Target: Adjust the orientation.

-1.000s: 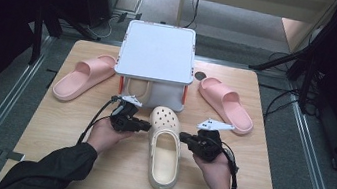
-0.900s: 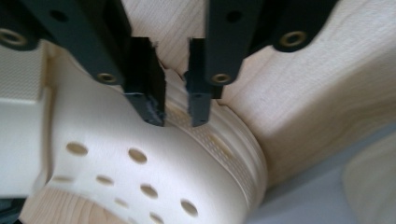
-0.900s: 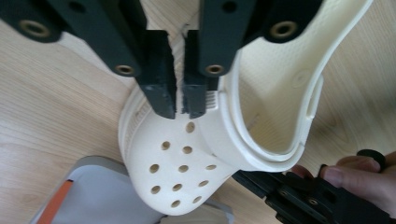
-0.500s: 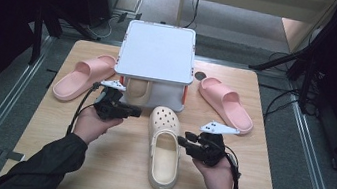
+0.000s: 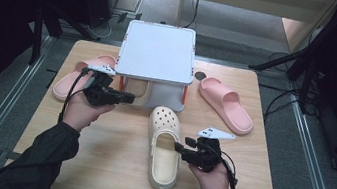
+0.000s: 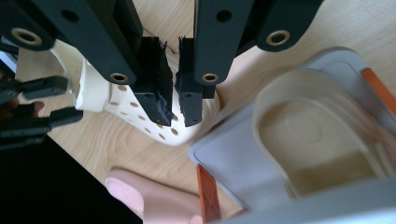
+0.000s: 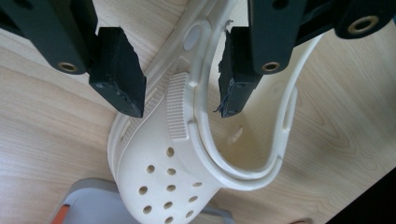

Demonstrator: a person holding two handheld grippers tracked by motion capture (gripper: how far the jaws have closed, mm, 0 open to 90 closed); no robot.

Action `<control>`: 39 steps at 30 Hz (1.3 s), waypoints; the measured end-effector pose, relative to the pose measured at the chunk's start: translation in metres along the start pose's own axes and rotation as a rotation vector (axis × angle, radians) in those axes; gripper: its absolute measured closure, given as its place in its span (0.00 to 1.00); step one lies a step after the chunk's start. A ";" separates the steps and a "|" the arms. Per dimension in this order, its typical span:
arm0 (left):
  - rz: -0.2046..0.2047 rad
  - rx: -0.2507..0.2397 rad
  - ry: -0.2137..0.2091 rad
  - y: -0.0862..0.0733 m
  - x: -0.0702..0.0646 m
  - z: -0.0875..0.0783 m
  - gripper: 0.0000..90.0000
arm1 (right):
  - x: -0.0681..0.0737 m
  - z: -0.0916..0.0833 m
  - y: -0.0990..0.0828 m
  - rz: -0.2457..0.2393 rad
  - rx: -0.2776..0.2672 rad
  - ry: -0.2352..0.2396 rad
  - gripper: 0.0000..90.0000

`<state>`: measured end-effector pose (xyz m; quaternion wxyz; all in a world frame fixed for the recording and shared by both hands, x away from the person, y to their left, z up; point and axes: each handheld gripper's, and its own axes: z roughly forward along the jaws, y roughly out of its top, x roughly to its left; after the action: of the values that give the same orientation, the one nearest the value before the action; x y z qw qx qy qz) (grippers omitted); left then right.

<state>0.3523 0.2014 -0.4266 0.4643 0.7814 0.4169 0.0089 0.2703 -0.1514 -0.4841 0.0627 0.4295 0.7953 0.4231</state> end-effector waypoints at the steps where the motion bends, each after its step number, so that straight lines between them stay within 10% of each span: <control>1: 0.002 -0.004 0.007 0.004 0.003 -0.004 0.92 | 0.000 0.003 -0.001 0.001 0.007 -0.003 0.57; 19: 0.014 -0.004 0.028 0.044 0.022 -0.023 0.93 | 0.002 0.027 -0.005 0.019 0.047 -0.043 0.59; 26: -0.016 -0.014 0.070 0.066 0.041 -0.024 0.92 | 0.011 0.035 -0.002 -0.029 0.008 -0.136 0.62; 39: -0.006 -0.012 0.100 0.063 0.050 -0.021 0.93 | 0.003 0.033 0.003 -0.001 -0.036 -0.184 0.80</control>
<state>0.4172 0.2359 -0.3871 0.4478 0.7758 0.4417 0.0491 0.2857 -0.1274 -0.5023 0.1436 0.4650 0.7786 0.3961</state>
